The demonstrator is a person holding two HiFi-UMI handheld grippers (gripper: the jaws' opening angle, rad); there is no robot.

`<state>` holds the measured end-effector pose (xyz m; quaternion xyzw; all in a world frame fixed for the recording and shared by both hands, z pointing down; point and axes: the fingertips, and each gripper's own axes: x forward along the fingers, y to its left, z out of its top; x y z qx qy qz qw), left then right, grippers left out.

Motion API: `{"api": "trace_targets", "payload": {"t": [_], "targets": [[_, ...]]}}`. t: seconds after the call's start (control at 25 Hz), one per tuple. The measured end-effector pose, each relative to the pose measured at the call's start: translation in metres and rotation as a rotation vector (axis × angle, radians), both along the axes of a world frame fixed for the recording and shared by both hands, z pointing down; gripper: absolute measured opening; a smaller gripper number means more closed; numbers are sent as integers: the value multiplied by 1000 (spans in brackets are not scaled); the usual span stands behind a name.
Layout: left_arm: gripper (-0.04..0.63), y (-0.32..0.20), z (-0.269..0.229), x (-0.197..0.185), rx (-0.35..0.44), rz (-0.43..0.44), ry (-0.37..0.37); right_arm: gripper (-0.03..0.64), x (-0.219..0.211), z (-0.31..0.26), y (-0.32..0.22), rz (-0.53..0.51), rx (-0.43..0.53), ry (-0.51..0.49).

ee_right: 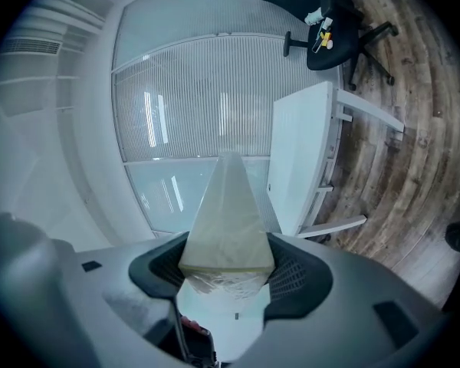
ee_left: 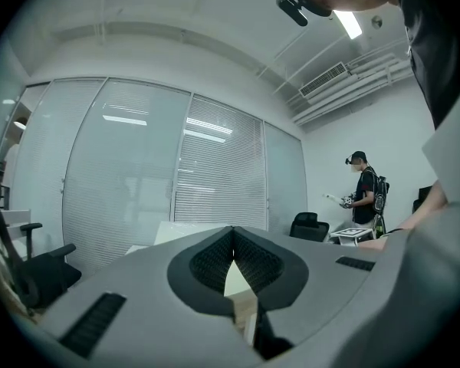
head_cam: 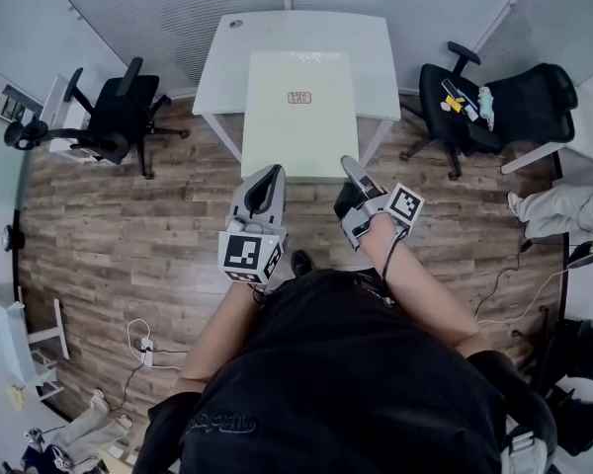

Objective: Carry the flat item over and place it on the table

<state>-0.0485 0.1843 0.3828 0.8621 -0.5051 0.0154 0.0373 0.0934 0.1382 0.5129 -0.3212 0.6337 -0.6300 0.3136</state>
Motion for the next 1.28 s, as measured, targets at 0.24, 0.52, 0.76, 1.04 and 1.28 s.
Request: {"api": "trace_targets", "payload": {"t": [0.24, 0.52, 0.76, 1.04, 1.28], "targets": [[14, -1, 4, -5, 5, 16, 3, 291, -5, 3, 0, 13, 2, -11], [14, -11, 12, -21, -12, 10, 17, 291, -21, 7, -14, 2, 4, 1], [14, -15, 17, -18, -25, -1, 5, 291, -22, 14, -21, -15, -8, -1], [14, -35, 30, -15, -57, -2, 3, 291, -23, 22, -42, -32, -14, 5], [14, -60, 33, -4, -67, -14, 4, 291, -14, 27, -67, -51, -25, 10]]}}
